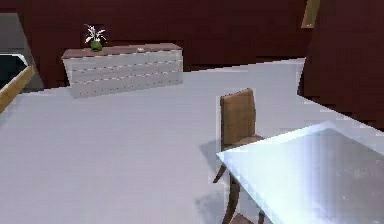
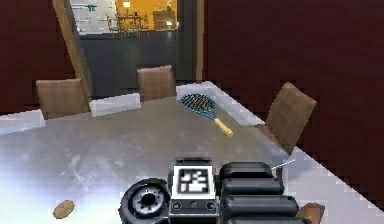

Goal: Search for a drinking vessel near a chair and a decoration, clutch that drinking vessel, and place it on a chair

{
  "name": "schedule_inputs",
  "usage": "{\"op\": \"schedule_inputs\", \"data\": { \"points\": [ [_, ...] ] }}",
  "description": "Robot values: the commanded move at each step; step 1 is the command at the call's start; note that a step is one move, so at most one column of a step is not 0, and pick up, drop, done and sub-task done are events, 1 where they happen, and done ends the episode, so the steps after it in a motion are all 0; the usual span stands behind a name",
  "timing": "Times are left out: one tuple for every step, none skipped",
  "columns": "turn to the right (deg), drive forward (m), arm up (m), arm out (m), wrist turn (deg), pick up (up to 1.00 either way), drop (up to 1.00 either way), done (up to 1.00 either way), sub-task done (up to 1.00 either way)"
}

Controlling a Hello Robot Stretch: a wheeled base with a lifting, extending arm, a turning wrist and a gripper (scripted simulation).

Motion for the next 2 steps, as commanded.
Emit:
{"op": "schedule_inputs", "data": {
  "points": [
    [-45.0,0.00,0.00,0.00,0.0,0.00,0.00,0.00,0.00],
    [45.0,0.00,0.00,0.00,0.0,0.00,0.00,0.00,0.00]
  ]
}}
